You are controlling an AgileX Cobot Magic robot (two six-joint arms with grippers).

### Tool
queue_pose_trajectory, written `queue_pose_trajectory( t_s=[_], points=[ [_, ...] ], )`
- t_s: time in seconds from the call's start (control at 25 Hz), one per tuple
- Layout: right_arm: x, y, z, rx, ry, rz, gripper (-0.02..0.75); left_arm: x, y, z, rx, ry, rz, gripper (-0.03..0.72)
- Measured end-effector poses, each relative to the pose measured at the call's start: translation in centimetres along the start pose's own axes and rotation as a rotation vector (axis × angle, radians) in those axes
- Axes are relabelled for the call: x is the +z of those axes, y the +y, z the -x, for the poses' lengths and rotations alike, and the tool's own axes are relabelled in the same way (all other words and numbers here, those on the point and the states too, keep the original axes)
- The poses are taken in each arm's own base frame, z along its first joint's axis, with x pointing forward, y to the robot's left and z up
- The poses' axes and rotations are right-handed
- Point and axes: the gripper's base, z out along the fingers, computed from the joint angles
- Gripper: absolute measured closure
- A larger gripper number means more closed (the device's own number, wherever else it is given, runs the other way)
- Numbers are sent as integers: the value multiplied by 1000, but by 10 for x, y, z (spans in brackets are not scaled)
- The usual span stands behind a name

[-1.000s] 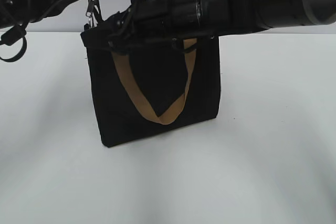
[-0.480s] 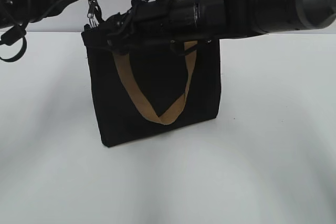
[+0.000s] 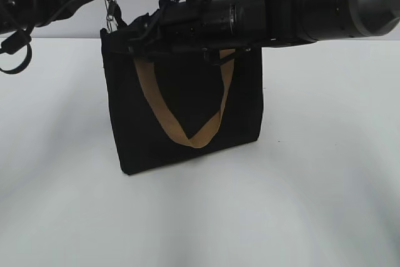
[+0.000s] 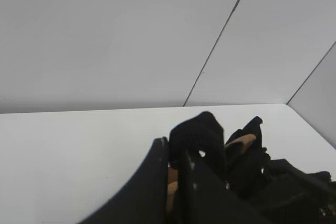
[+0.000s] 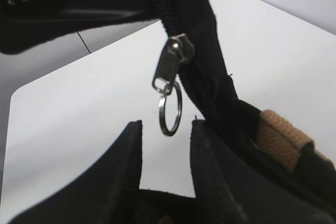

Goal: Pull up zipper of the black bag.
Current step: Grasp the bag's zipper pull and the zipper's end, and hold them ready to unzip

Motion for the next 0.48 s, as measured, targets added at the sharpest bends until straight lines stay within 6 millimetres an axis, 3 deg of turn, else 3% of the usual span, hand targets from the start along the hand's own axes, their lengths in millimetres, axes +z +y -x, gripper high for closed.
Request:
queue_pose_trajectory(
  t_s=[0.48],
  points=[
    [0,2,1,-55,-7,19,510,0,0,0,0,0,0,678]
  ],
)
